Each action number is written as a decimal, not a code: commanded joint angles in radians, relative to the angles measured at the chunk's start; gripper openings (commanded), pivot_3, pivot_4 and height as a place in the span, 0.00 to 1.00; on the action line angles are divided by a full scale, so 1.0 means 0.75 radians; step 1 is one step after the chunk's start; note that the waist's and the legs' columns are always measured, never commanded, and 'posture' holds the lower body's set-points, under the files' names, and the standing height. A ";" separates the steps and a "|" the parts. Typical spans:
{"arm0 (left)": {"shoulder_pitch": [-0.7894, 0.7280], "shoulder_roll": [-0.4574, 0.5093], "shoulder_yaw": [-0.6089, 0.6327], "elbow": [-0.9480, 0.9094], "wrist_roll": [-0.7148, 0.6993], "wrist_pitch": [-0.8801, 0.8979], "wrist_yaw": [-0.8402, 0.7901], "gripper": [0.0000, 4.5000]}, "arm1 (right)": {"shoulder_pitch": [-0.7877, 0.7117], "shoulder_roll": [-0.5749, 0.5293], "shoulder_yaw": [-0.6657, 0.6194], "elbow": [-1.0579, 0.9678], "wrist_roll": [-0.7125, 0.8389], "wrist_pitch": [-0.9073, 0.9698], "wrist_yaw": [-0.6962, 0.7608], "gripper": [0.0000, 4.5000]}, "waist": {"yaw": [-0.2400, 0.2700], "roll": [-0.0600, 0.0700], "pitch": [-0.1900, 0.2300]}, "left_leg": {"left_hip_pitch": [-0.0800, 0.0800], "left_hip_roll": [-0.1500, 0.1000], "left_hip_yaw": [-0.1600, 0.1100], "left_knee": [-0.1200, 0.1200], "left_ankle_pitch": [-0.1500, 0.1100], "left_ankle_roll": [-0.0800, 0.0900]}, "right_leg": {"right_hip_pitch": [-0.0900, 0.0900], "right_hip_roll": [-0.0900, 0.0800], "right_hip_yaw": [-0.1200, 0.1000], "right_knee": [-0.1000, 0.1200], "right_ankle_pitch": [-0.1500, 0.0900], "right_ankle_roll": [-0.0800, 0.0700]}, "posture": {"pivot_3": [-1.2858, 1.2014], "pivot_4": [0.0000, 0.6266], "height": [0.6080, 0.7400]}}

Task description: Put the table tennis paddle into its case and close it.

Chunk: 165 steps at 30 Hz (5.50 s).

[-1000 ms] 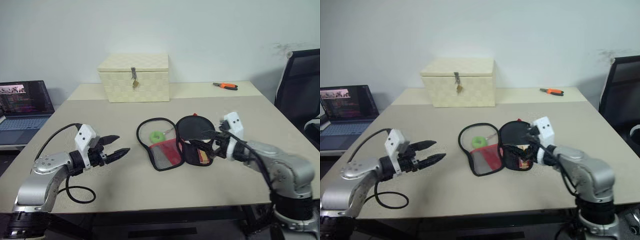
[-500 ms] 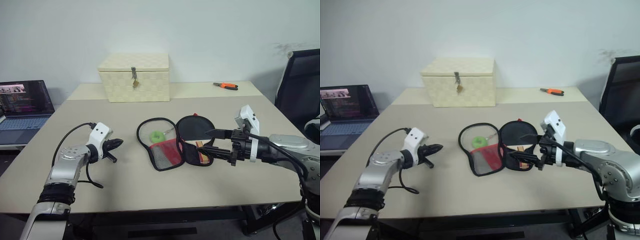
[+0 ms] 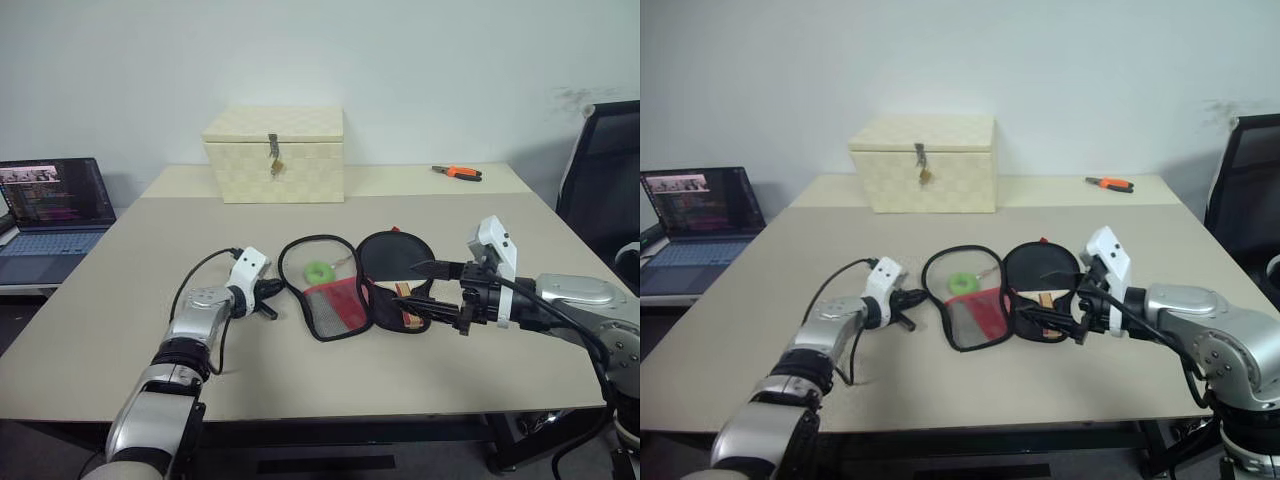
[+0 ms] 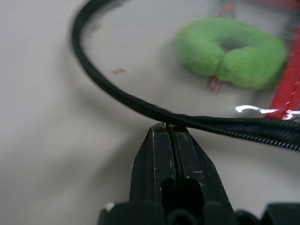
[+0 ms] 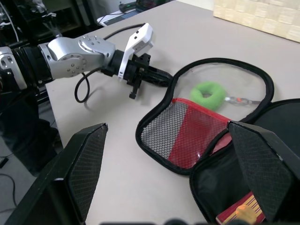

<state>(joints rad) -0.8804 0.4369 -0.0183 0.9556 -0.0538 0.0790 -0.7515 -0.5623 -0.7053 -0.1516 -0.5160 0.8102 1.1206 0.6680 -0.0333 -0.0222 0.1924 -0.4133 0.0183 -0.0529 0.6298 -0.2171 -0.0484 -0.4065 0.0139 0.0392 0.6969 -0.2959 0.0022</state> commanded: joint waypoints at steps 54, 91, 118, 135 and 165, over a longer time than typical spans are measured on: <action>-0.570 -0.454 0.070 0.378 0.010 -0.188 0.027 0.01 | 0.048 -0.216 -0.151 0.292 -0.146 0.058 -0.095 1.00 | -0.012 -0.004 0.001 | -0.002 -0.010 0.003 0.005 0.000 0.001 | 0.000 -0.006 0.001 0.003 0.002 0.007 | 0.52 0.24 1.00; 0.222 0.112 0.274 -1.140 -0.574 0.601 -0.213 0.01 | -0.370 0.248 0.206 1.414 -0.750 -0.530 -0.108 1.00 | 0.000 -0.003 0.001 | -0.004 -0.006 -0.002 0.017 0.000 0.001 | 0.002 -0.011 0.003 0.006 0.005 0.010 | 0.52 0.24 1.00; 0.315 0.216 0.302 -1.207 -0.589 0.595 -0.183 0.00 | -0.577 0.503 0.296 1.853 -0.900 -0.636 0.107 0.40 | -0.073 -0.008 -0.002 | 0.012 -0.005 0.006 0.017 0.000 0.001 | 0.006 -0.008 0.009 0.019 0.006 0.009 | 0.52 0.24 1.00; 0.624 0.428 0.342 -1.560 -0.883 0.808 -0.418 0.00 | -0.443 0.714 0.229 1.222 -0.730 -0.194 0.075 0.01 | -0.069 -0.007 -0.001 | 0.013 0.012 0.005 0.008 -0.001 -0.001 | 0.003 -0.001 0.011 0.018 0.002 0.003 | 0.52 0.24 1.00; 0.768 0.540 0.283 -1.656 -0.957 0.855 -0.522 0.00 | 0.135 0.853 0.018 0.083 -0.468 0.658 -0.405 0.01 | -0.037 -0.007 -0.001 | 0.006 0.012 0.003 -0.001 -0.001 -0.001 | 0.001 -0.001 0.007 0.001 -0.001 0.007 | 0.52 0.24 1.00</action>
<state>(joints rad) -0.2945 0.8259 0.1834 -0.2700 -0.7661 0.7338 -1.1344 -0.4630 -0.0624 -0.1354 -0.4143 0.4230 1.6065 0.3643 -0.0607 -0.0274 0.1920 -0.4089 0.0274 -0.0506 0.6291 -0.2178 -0.0492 -0.4057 0.0133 0.0445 0.6975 -0.2967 0.0073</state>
